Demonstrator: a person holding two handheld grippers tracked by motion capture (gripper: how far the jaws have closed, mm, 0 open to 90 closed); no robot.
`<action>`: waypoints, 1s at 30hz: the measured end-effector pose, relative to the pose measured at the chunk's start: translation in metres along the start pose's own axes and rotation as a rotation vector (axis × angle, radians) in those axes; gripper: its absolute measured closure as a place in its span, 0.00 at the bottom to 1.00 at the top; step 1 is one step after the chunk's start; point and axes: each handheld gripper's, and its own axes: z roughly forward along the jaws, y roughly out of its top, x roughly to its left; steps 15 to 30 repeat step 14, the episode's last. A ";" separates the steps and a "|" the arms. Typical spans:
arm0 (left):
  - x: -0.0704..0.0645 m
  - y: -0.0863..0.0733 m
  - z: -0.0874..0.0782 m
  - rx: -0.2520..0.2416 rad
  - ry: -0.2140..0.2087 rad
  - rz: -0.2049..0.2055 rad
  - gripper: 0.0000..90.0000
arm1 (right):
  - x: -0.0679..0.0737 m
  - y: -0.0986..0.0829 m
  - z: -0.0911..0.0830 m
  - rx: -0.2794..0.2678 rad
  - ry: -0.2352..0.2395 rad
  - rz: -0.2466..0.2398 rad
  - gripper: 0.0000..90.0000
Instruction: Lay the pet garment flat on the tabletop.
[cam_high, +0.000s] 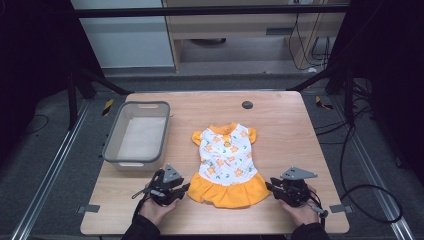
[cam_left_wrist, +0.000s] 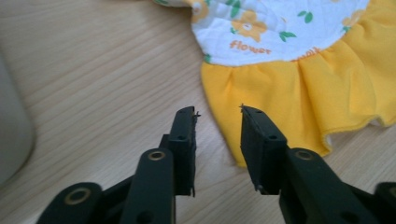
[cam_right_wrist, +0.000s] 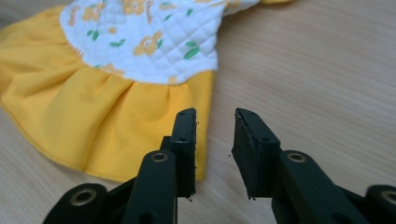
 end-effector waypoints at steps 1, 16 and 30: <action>0.003 -0.001 -0.003 -0.013 0.007 -0.003 0.64 | -0.003 0.000 -0.004 -0.027 -0.026 0.012 0.72; 0.028 -0.024 -0.023 -0.072 0.029 0.000 0.38 | -0.026 -0.008 -0.014 -0.099 -0.151 0.088 0.46; 0.028 -0.024 -0.023 -0.072 0.029 0.000 0.38 | -0.026 -0.008 -0.014 -0.099 -0.151 0.088 0.46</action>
